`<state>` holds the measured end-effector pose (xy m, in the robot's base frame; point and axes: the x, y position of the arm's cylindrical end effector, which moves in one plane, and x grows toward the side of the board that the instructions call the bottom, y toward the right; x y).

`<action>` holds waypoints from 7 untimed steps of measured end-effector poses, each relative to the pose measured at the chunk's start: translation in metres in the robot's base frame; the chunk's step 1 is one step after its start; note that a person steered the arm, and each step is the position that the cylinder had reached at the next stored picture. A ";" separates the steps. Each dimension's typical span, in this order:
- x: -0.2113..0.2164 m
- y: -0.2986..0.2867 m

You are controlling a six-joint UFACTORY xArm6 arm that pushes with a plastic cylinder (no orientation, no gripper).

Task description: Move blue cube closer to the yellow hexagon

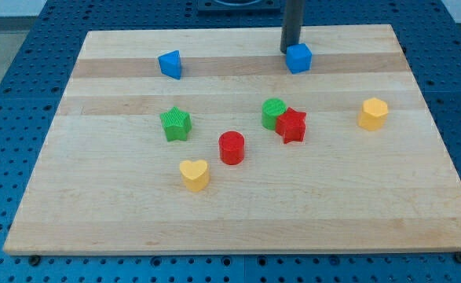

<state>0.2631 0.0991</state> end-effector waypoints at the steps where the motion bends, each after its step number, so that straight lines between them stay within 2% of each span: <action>1: 0.023 0.008; 4: 0.102 0.009; 7: 0.120 0.061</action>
